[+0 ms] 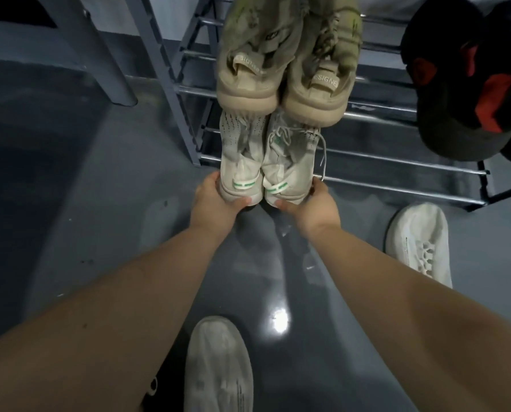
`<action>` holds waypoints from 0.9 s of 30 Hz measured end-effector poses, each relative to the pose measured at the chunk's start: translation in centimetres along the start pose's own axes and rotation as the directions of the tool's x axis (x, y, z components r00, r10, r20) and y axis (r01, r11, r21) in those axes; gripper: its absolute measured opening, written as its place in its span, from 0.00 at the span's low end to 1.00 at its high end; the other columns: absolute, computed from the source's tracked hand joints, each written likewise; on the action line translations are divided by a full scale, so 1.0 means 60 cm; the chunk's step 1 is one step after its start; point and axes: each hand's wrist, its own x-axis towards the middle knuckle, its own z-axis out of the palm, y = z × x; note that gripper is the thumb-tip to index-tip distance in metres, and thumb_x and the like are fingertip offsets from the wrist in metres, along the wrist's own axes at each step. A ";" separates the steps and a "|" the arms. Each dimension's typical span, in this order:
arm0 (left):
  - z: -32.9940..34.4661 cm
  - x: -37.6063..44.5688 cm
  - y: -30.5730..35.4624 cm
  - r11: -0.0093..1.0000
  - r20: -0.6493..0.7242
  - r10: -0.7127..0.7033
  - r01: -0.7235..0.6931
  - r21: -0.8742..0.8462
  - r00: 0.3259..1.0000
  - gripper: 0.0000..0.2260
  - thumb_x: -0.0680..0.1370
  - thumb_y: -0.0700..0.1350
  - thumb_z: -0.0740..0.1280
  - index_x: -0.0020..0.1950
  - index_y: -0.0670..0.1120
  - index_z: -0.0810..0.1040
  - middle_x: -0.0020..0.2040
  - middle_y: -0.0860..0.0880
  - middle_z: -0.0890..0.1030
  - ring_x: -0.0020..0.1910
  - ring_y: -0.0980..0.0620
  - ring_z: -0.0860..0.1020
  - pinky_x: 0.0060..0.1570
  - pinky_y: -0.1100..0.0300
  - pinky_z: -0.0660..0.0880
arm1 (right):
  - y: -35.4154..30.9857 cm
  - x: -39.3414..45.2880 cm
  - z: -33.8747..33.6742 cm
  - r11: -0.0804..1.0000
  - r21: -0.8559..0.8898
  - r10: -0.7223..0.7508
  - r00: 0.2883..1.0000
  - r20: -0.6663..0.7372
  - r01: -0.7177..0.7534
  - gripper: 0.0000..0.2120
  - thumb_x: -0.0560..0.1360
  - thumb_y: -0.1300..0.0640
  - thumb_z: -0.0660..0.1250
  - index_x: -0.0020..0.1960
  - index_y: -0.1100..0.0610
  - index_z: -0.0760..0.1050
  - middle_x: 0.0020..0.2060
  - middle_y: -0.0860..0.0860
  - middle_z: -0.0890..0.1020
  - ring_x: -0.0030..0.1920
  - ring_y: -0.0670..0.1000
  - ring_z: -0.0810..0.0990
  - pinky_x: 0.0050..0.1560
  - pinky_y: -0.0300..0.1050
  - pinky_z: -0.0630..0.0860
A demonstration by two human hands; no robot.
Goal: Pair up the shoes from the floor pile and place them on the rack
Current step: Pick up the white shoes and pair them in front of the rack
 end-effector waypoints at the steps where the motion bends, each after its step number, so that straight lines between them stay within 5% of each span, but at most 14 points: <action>1: -0.002 0.005 0.001 1.000 -0.015 0.014 -0.013 0.026 1.000 0.36 0.62 0.51 0.77 0.67 0.49 0.70 0.63 0.48 0.77 0.60 0.49 0.77 0.62 0.49 0.73 | 0.000 0.001 0.000 1.000 0.007 0.005 1.000 -0.010 -0.004 0.38 0.68 0.56 0.76 0.72 0.57 0.62 0.65 0.51 0.75 0.64 0.53 0.74 0.56 0.38 0.68; 7: -0.012 0.032 0.026 0.989 -0.069 0.071 -0.062 0.133 0.995 0.30 0.71 0.49 0.73 0.71 0.50 0.69 0.65 0.49 0.77 0.64 0.49 0.74 0.65 0.56 0.69 | -0.021 0.020 0.001 0.990 -0.134 -0.040 0.999 -0.025 0.037 0.34 0.70 0.48 0.73 0.71 0.55 0.64 0.64 0.52 0.77 0.64 0.56 0.75 0.61 0.45 0.69; 11: -0.016 0.058 0.039 0.980 -0.085 0.063 -0.045 0.195 0.994 0.31 0.71 0.52 0.73 0.71 0.50 0.66 0.65 0.48 0.76 0.66 0.48 0.72 0.66 0.51 0.68 | -0.026 0.055 0.006 0.905 -0.416 -0.110 0.993 -0.039 0.084 0.36 0.71 0.37 0.66 0.72 0.53 0.64 0.65 0.51 0.76 0.70 0.54 0.68 0.73 0.53 0.57; 17: -0.006 0.067 0.038 0.937 -0.096 0.043 -0.007 0.350 0.994 0.28 0.74 0.55 0.69 0.71 0.50 0.65 0.65 0.46 0.75 0.66 0.44 0.69 0.64 0.50 0.67 | -0.030 0.074 0.018 0.848 -0.529 -0.046 0.999 -0.015 0.031 0.40 0.74 0.37 0.62 0.78 0.53 0.50 0.76 0.50 0.59 0.77 0.54 0.50 0.76 0.54 0.47; 27: -0.005 0.059 0.048 0.889 -0.054 0.025 0.002 0.458 0.998 0.32 0.77 0.56 0.64 0.77 0.50 0.56 0.73 0.48 0.66 0.72 0.43 0.62 0.68 0.50 0.62 | -0.028 0.076 0.013 0.855 -0.518 -0.008 1.000 0.025 0.020 0.42 0.73 0.37 0.63 0.78 0.52 0.47 0.74 0.52 0.65 0.74 0.57 0.61 0.72 0.56 0.60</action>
